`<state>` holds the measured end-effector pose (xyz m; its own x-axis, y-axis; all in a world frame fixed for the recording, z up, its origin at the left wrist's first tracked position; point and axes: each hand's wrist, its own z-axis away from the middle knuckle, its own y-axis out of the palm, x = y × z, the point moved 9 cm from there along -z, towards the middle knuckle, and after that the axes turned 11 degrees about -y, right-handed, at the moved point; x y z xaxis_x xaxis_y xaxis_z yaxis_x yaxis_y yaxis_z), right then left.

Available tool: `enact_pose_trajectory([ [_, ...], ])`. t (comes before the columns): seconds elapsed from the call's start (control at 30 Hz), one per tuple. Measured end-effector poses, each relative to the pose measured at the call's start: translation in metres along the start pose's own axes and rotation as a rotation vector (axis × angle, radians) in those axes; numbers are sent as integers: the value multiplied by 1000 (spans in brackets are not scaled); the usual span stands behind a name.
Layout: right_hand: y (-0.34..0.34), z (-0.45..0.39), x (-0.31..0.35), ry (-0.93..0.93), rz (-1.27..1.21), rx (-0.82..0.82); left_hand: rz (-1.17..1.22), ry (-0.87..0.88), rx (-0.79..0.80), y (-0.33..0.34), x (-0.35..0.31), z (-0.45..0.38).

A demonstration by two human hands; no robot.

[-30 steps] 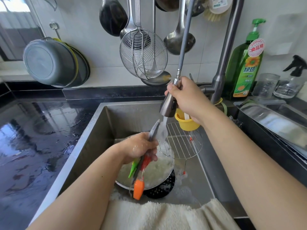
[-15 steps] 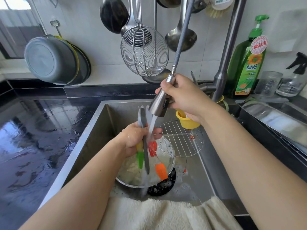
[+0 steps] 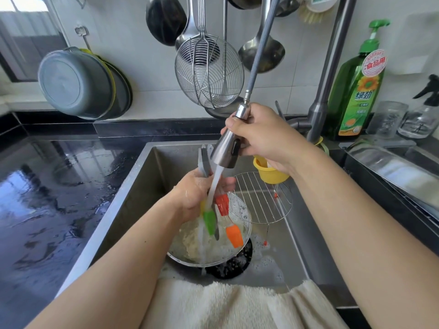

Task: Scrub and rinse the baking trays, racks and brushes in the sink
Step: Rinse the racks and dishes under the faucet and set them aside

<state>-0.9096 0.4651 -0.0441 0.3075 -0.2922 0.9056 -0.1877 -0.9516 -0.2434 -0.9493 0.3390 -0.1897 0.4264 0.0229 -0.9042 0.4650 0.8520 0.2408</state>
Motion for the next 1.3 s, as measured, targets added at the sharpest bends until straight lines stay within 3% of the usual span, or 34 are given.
enact_pose_trajectory([
  [0.17,-3,-1,-3,-28,85,-29,44,-20,-43,-7,-1,-2],
  [0.5,-40,8,-3,139,243,79,188,-7,-222,-34,-3,-7],
  [0.8,-28,8,2,99,217,58,162,-31,-204,-29,1,-8],
  [1.0,-10,-4,-9,8,98,-56,54,-107,-85,-15,10,-6],
  [1.13,-17,-6,-15,-17,153,-99,-149,-212,64,2,22,-1],
  [1.3,-26,-10,-23,-44,225,-121,-198,-274,164,12,28,5],
])
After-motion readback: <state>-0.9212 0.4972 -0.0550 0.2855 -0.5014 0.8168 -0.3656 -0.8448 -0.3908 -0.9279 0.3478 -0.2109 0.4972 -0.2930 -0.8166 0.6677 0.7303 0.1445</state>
